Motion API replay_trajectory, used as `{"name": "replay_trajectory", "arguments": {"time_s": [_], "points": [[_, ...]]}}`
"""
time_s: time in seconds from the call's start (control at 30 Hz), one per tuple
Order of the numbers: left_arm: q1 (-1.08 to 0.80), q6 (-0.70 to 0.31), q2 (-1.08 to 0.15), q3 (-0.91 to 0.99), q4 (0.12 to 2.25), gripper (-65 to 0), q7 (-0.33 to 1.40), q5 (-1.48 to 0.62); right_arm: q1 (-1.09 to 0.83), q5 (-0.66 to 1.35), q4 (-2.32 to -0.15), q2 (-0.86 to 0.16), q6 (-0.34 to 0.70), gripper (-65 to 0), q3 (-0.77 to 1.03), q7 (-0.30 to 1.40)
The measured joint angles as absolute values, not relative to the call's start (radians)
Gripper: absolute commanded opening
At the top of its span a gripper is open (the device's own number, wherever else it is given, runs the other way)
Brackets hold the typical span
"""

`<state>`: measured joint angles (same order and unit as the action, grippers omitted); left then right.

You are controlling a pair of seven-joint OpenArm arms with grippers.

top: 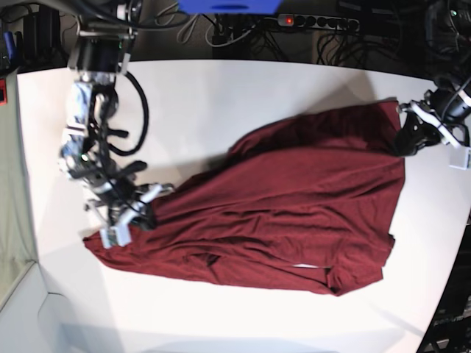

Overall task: Layout the t-shirt on the table in an organized manner, then fold the t-shirt properly
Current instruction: 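Grasp the shirt edges with both grippers and pull them apart, then release the shirt with the left gripper and move it along the shirt side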

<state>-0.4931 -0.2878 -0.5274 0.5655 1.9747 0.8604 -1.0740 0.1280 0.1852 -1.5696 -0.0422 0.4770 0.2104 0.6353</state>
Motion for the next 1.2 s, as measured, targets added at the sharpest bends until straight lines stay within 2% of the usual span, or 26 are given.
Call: {"name": "replay_trajectory", "arguments": {"time_s": [0.27,0.53,0.7,0.97,1.2], "points": [[-0.495,-0.288,-0.526,0.501,1.975,-64.7,0.862,-1.074,-0.012,0.187,-1.711,-0.046,0.474,-65.0,0.375,0.647],[-0.499,-0.288,-0.532,0.377,1.975,-64.7,0.856,-1.074,-0.047,0.187,-1.744,-0.047,0.474,-65.0,0.540,0.646],[-0.544,-0.287,-0.535,0.358,1.975,-64.7,0.867,-1.074,-0.048,0.187,-1.746,-0.046,0.580,-65.0,0.604,0.643],[-0.522,-0.289,-0.528,0.352,1.971,-64.7,1.081,-1.066,-0.100,0.183,-1.735,-0.027,0.583,-65.0,0.609,0.642],[-0.524,-0.288,-0.529,0.352,1.971,-64.6,1.114,-1.065,-0.099,0.183,-1.719,-0.025,0.583,-65.0,0.609,0.643]]}}
